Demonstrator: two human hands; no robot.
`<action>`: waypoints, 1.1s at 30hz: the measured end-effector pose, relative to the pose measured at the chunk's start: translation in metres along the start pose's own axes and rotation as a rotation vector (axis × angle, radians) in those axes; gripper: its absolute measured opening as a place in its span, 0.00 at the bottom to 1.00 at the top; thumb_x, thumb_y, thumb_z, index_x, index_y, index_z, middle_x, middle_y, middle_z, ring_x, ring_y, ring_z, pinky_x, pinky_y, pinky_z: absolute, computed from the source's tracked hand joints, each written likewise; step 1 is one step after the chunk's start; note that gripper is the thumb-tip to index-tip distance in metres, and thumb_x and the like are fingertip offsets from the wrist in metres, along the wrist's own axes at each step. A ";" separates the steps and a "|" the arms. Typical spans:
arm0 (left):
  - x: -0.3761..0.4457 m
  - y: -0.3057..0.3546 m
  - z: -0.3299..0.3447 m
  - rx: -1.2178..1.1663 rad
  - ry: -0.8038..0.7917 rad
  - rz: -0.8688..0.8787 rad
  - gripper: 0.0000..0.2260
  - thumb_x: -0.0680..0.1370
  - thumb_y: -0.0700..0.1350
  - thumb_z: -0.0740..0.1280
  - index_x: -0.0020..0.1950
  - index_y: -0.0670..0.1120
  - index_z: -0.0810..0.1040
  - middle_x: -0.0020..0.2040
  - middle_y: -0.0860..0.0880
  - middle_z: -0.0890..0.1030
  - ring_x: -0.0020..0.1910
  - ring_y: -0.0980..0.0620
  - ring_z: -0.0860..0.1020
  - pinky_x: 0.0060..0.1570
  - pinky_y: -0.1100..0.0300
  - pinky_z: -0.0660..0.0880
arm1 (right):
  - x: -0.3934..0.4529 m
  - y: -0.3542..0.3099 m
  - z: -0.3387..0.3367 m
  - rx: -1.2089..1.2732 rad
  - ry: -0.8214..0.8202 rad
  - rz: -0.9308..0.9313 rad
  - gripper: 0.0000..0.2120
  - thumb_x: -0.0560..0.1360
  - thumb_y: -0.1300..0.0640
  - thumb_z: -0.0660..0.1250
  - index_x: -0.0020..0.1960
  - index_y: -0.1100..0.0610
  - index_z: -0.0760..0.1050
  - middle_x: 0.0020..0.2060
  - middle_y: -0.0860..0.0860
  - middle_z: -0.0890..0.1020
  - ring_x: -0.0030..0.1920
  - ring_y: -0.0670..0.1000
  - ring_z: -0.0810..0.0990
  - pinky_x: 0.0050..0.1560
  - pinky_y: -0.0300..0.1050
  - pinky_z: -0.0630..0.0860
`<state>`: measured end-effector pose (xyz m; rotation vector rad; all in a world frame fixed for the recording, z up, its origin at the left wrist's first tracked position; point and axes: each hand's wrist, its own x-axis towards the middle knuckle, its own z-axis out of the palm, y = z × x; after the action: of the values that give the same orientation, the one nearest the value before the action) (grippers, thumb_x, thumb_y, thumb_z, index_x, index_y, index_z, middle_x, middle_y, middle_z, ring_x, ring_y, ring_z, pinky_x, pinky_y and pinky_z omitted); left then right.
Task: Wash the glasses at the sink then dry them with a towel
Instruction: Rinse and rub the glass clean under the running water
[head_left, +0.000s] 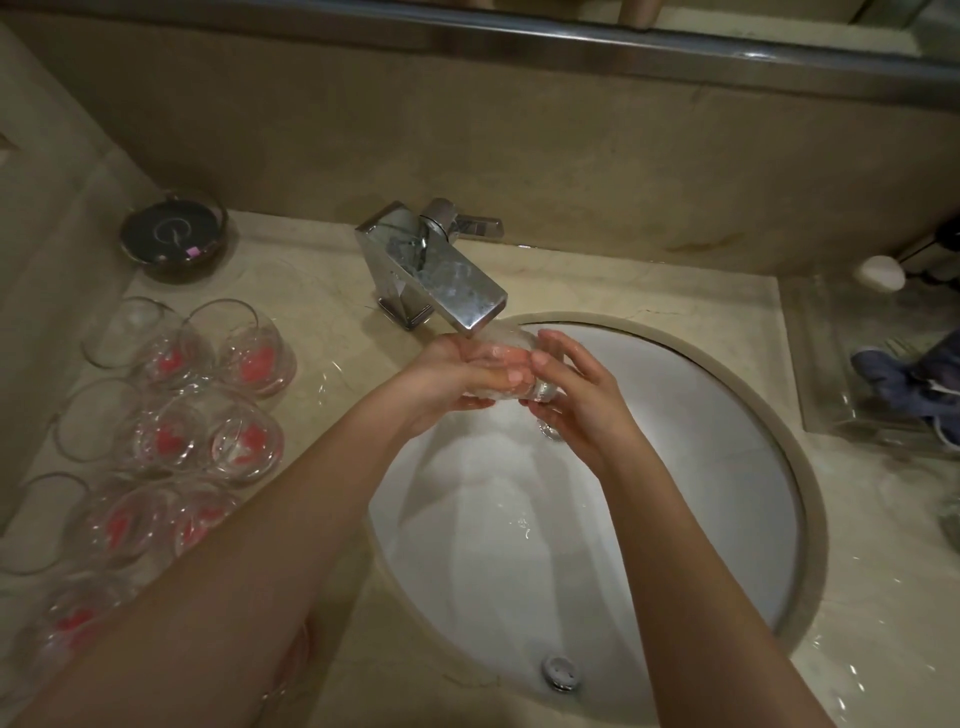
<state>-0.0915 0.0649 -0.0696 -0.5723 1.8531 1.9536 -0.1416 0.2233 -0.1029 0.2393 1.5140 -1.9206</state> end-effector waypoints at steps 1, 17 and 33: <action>0.000 -0.001 -0.002 0.021 -0.001 -0.012 0.09 0.74 0.39 0.73 0.52 0.50 0.83 0.55 0.44 0.84 0.58 0.49 0.81 0.61 0.51 0.74 | 0.001 0.000 -0.002 0.006 -0.029 -0.010 0.14 0.75 0.61 0.70 0.59 0.51 0.78 0.48 0.48 0.83 0.46 0.50 0.82 0.49 0.43 0.77; 0.001 0.000 0.000 -0.030 0.000 0.046 0.15 0.73 0.35 0.72 0.41 0.57 0.84 0.53 0.44 0.84 0.56 0.47 0.82 0.62 0.48 0.73 | 0.001 -0.008 -0.013 -0.119 -0.156 0.061 0.19 0.73 0.55 0.70 0.62 0.58 0.76 0.53 0.57 0.83 0.50 0.57 0.84 0.50 0.45 0.81; 0.010 -0.009 -0.007 -0.047 -0.025 0.044 0.07 0.74 0.37 0.71 0.49 0.49 0.81 0.46 0.46 0.85 0.48 0.51 0.84 0.54 0.57 0.77 | -0.001 -0.007 -0.008 -0.127 -0.127 0.176 0.19 0.78 0.48 0.64 0.56 0.64 0.78 0.47 0.60 0.83 0.42 0.54 0.84 0.40 0.40 0.81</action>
<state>-0.0945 0.0580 -0.0827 -0.5235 1.8234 2.0283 -0.1465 0.2319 -0.0996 0.1838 1.4728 -1.6638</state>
